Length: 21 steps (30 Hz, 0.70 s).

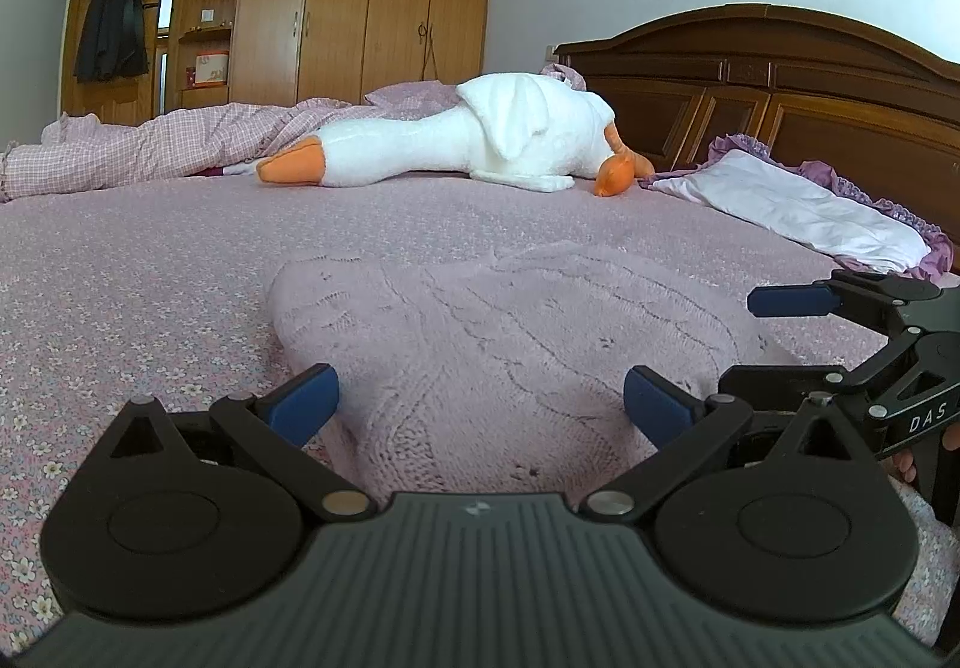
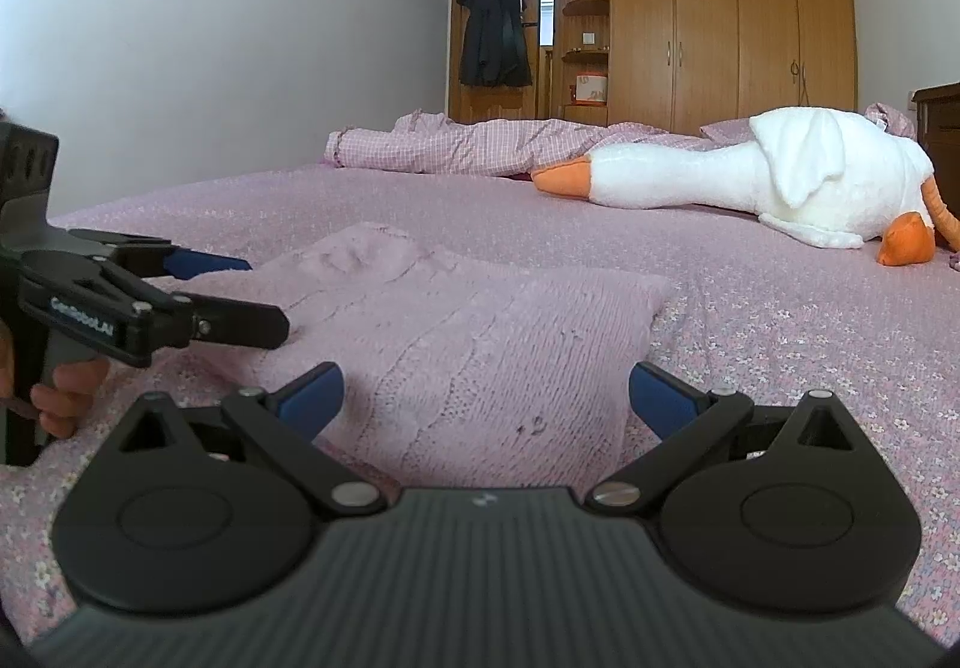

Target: Fold small clothes

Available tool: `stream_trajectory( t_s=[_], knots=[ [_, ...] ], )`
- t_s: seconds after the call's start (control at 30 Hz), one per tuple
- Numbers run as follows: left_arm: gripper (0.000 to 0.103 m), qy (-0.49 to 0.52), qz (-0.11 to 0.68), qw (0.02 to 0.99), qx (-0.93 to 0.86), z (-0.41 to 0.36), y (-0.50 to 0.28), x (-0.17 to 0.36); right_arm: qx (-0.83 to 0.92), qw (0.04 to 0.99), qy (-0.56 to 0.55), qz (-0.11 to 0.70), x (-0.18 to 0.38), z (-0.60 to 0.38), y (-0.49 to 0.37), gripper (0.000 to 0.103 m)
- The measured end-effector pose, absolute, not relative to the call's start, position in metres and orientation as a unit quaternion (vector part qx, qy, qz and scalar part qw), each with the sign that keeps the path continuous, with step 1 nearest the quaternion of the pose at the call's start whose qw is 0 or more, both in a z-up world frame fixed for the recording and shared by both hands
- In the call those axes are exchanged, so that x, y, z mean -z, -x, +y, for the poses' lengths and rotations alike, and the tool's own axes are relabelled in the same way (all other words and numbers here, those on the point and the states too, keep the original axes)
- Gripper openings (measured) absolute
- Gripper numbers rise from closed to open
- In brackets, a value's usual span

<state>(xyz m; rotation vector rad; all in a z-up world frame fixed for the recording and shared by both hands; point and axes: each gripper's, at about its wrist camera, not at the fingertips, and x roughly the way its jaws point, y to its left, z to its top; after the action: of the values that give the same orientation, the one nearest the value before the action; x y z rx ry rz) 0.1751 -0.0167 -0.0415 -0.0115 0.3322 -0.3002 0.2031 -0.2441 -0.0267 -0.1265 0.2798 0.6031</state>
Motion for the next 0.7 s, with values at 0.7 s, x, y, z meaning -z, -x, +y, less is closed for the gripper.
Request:
stream_trajectory(
  t_s=[0.7],
  knots=[
    [0.103,0.002,0.165,0.975,0.148,-0.0174,-0.1755,0.0434,-0.295,0.942,0.067,0.142,0.0275,-0.2438,-0.2046,0.103]
  ],
)
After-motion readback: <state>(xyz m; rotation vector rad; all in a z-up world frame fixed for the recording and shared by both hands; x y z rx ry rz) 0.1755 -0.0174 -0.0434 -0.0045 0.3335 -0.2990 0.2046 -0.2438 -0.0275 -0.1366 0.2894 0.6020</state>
